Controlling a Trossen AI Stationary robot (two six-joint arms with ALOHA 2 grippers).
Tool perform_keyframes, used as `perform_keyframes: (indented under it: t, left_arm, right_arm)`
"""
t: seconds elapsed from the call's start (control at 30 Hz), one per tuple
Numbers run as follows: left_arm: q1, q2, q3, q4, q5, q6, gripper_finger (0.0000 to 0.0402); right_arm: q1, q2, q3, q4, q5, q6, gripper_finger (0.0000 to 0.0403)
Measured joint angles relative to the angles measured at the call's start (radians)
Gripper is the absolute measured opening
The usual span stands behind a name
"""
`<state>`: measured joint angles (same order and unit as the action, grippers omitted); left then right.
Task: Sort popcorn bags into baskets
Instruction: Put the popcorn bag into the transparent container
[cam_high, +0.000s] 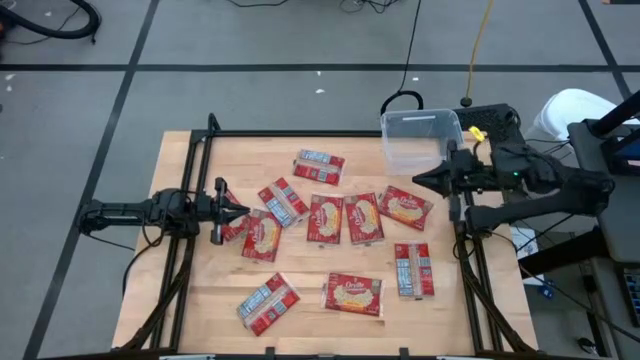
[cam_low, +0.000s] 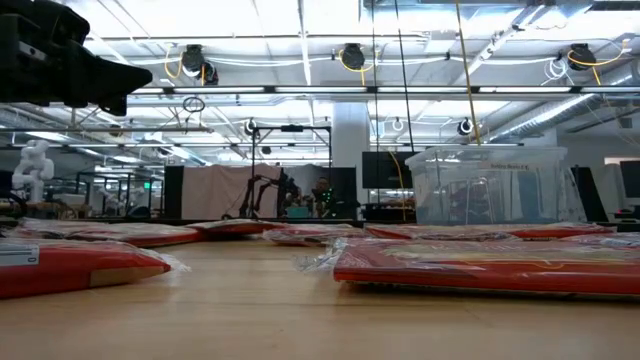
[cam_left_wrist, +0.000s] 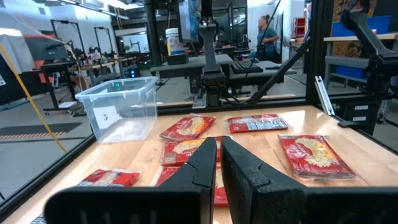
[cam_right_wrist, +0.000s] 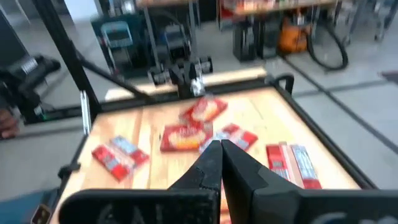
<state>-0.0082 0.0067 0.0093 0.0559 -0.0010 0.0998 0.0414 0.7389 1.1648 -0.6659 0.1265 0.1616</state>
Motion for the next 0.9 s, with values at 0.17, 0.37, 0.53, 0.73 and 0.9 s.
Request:
perform_keyframes:
  t: [0.17, 0.37, 0.53, 0.73, 0.9]
  left_arm:
    - [0.0, 0.0, 0.0, 0.0, 0.0, 0.0, 0.0031]
    - [0.0, 0.0, 0.0, 0.0, 0.0, 0.0, 0.0031]
    - [0.0, 0.0, 0.0, 0.0, 0.0, -0.001, 0.0031]
    - [0.0, 0.0, 0.0, 0.027, -0.001, -0.089, 0.0031]
    - [0.0, 0.0, 0.006, 0.066, -0.001, -0.172, 0.0031]
  right_arm:
    - [0.0, 0.147, 0.168, -0.201, 0.0, 0.045, 0.0002]
    - [0.0, 0.289, 0.28, -0.478, 0.001, 0.134, 0.0002]
    - [0.0, 0.357, 0.283, -0.564, 0.001, 0.18, 0.0002]
    - [0.0, 0.392, 0.284, -0.583, 0.001, 0.201, 0.0002]
    - [0.0, 0.394, 0.277, -0.572, 0.001, 0.207, 0.0002]
